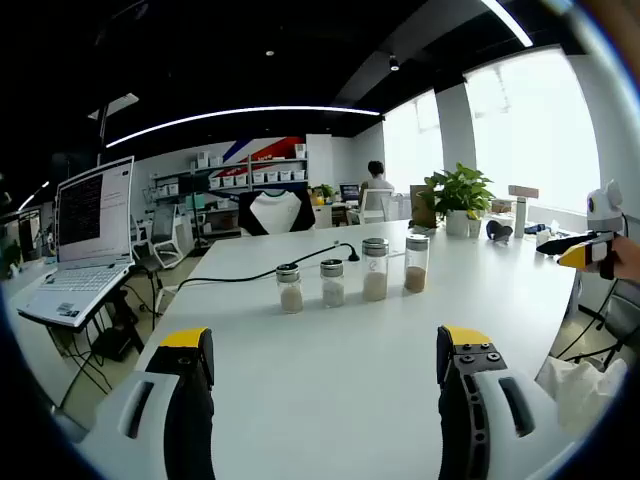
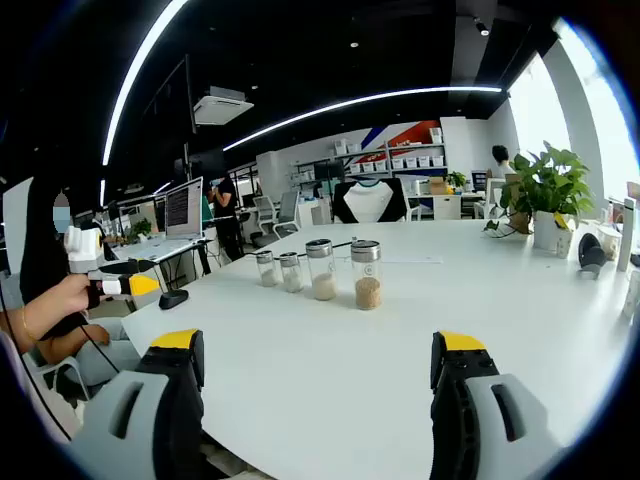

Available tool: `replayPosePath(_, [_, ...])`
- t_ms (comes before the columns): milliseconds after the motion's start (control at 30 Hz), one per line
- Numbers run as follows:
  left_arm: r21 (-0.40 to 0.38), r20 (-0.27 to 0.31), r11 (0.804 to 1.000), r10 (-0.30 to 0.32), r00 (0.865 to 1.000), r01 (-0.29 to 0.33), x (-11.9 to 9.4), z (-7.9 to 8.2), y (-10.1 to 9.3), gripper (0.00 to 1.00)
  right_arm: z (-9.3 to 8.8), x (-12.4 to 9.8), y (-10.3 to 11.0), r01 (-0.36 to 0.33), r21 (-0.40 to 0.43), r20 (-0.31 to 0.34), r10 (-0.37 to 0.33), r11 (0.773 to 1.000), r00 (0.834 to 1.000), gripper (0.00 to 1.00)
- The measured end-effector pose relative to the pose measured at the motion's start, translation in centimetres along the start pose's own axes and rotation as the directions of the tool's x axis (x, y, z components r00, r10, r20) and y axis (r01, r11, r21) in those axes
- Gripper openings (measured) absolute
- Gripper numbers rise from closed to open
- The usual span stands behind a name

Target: Rotate the seasoning bottle until the label or dispensing opening points toward the visible target arrow and the bottle remains upright within the marked orientation range

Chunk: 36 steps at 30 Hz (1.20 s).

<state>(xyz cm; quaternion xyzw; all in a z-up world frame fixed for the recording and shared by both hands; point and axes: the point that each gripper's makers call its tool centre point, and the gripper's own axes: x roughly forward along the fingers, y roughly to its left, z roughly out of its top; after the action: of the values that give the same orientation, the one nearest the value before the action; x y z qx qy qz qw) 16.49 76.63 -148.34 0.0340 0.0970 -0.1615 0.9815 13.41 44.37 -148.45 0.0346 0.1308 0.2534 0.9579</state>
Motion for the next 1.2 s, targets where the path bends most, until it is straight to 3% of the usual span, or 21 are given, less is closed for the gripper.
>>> replayPosePath(1200, [0.007, -0.004, 1.000, 0.000, 1.000, 0.000, 0.16, 0.17, 0.13, 0.98, 0.28, -0.04, -0.32, 0.004, -0.004, 0.002, -0.004, 1.000, 1.000, 0.95])
